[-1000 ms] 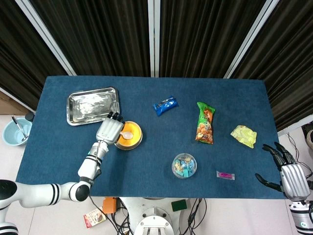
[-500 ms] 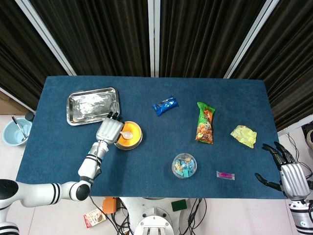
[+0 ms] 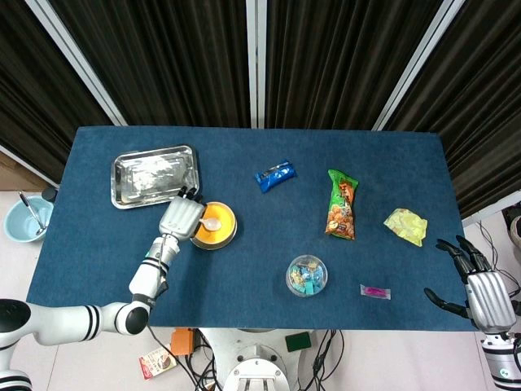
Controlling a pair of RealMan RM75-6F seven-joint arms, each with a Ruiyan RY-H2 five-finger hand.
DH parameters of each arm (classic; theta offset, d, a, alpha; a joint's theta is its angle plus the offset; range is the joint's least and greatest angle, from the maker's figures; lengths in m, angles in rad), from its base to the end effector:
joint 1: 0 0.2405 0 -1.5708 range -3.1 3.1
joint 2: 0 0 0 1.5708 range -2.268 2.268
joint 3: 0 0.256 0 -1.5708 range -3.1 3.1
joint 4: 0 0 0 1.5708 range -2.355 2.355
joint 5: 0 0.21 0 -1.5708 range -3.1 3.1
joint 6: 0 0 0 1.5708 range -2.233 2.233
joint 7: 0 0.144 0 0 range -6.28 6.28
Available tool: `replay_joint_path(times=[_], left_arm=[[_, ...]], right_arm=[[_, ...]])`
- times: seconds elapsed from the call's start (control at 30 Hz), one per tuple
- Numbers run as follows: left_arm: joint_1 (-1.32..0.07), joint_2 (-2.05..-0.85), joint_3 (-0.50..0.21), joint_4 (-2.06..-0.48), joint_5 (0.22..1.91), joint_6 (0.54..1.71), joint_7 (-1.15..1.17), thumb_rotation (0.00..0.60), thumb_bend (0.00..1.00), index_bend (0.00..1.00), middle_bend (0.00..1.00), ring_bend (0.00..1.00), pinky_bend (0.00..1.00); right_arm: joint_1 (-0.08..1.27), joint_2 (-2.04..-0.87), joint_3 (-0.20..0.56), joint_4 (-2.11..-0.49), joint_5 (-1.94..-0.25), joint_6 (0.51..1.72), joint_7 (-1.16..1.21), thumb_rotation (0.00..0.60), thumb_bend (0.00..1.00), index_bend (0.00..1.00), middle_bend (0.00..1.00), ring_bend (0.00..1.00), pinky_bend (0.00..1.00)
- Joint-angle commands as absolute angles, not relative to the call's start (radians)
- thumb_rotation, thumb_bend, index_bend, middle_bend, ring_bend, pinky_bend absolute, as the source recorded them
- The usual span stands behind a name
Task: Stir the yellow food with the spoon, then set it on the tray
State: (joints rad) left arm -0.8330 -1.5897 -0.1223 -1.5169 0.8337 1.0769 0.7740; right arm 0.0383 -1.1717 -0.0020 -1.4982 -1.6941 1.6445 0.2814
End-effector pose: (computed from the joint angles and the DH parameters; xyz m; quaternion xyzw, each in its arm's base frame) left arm -0.1426 0.3449 -0.0260 -0.7717 -0.2995 -0.2628 0.4958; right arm -0.3052 -0.1539 0.1541 0.5805 -0.3988 0.5006 0.5034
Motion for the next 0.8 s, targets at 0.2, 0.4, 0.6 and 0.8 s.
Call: replay_joint_path(times=[0.2,0.4,0.6,0.8], left_arm=[[-0.834,-1.541,-0.121,-1.592,0.828,1.113,0.828,0.6,0.42,0.55,0.29,0.13,0.16],[-0.846,-1.513,-0.096,-1.66,0.845,1.206,0.98,0.6,0.42,0.55,0.3,0.13,0.16],[-0.862,-1.565,-0.054,-1.657,0.892,1.31,1.17,0.6,0.42,0.56,0.36,0.19,0.19],[-0.881,-1.658,-0.026,-1.582,0.927,1.373,1.343,0.6,0.42,0.57,0.39,0.24,0.21]], right_arm=[[0.037,-1.17,-0.003,-1.499,-1.699,1.65,0.281,0.6,0.15,0.16,0.22,0.08,0.19],[0.035,-1.177,-0.005,-1.487,-1.699,1.653,0.291,0.6,0.15,0.16,0.22,0.08,0.19],[0.035,-1.186,-0.006,-1.469,-1.697,1.652,0.308,0.6,0.15,0.16,0.22,0.08,0.19],[0.035,-1.188,-0.005,-1.456,-1.694,1.652,0.322,0.6,0.15,0.16,0.22,0.08,0.19]])
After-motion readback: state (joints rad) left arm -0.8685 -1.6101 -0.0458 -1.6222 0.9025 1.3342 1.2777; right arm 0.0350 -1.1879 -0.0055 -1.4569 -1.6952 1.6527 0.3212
